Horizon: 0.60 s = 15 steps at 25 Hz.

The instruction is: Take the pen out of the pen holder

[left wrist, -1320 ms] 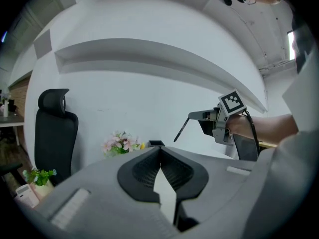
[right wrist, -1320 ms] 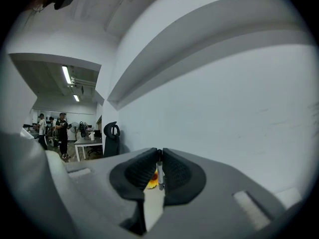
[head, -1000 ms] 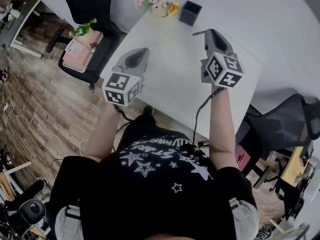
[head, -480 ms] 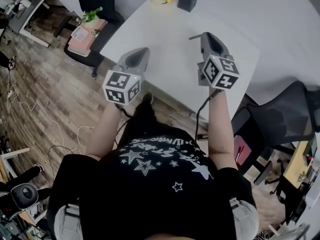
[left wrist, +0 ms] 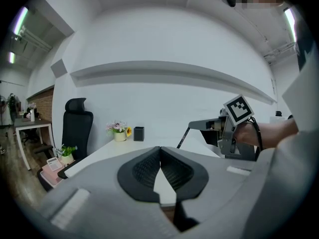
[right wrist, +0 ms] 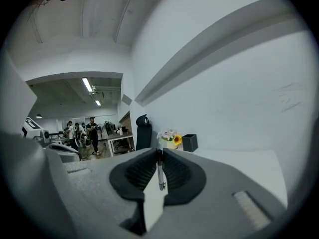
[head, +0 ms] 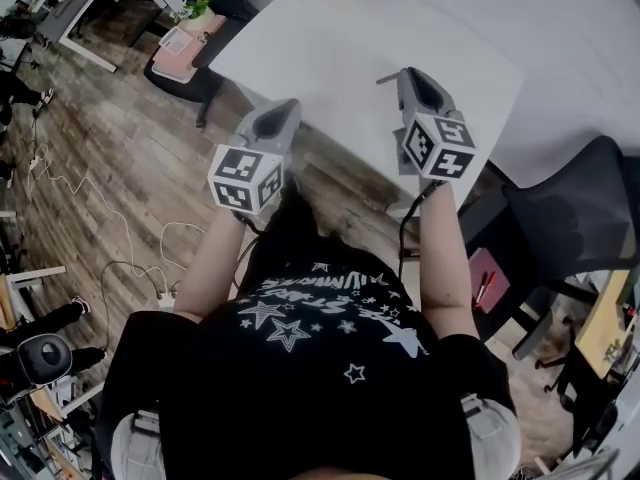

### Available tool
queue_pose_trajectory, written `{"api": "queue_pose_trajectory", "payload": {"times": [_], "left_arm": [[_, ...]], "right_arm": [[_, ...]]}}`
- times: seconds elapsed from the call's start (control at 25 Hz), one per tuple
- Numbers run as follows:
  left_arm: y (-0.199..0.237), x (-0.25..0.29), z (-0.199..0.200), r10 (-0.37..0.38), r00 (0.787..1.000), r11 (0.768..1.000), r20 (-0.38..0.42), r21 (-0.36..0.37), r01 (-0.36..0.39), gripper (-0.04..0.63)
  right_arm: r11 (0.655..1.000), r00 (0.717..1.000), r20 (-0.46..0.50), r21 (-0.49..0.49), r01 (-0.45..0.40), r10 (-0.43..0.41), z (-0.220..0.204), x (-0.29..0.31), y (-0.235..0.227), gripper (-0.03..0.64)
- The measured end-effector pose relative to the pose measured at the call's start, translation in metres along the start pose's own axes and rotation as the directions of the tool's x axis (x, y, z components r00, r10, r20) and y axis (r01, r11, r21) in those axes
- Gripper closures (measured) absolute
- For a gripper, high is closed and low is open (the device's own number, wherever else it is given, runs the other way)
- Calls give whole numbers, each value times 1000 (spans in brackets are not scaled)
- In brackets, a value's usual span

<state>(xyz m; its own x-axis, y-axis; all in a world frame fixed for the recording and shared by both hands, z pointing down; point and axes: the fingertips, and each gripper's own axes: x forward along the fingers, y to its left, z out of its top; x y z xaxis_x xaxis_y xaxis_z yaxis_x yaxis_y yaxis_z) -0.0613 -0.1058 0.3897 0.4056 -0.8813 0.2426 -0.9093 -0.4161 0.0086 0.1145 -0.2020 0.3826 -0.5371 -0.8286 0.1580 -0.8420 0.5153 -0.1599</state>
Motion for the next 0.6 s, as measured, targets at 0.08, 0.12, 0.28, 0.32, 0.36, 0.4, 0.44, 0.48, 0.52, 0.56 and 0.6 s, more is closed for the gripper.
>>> {"api": "queue_pose_trajectory", "payload": {"times": [0.08,0.12,0.28,0.32,0.36,0.4,0.44,0.48,0.52,0.56,0.6], "left_arm": [[-6,-12,-8,15,1000,1000,-18,-5,-15,584],[-7,-17,-12,23,999,1000,-26,-9,-23,584],[-6,-34,-27,53,997,998,-52,-41,-55,584],[-6,-38,-33,57,997,997,-60,-51,-60,584],[-8,-42,-38,60,996,996,-68,-60,-64,584],[-9,-45,-44,62,995,995,-75,-67,-67,584],[-11,-49,-48,64,995,995,-82,-73,-70,584],[-14,-52,-52,66,994,994,-87,-79,-73,584],[-16,-56,-55,69,993,993,-92,-84,-77,584],[-18,-61,-58,73,993,993,-97,-88,-82,584],[-20,-67,-61,78,992,992,-101,-92,-87,584]], "right_arm": [[1000,1000,-17,9,-14,14,-10,-8,4,580],[1000,999,-28,13,-21,21,-16,-11,6,580],[999,996,-75,20,-48,49,-37,-17,18,580],[998,995,-84,22,-52,54,-43,-18,21,580],[998,994,-90,26,-55,57,-47,-20,22,580],[998,994,-94,31,-57,59,-51,-22,24,580],[998,993,-96,35,-59,62,-54,-24,25,580],[997,993,-98,39,-61,65,-56,-26,26,580],[997,993,-101,41,-64,68,-58,-28,28,580],[997,992,-105,42,-68,72,-61,-31,31,580],[997,991,-110,42,-72,76,-63,-34,34,580]]}}
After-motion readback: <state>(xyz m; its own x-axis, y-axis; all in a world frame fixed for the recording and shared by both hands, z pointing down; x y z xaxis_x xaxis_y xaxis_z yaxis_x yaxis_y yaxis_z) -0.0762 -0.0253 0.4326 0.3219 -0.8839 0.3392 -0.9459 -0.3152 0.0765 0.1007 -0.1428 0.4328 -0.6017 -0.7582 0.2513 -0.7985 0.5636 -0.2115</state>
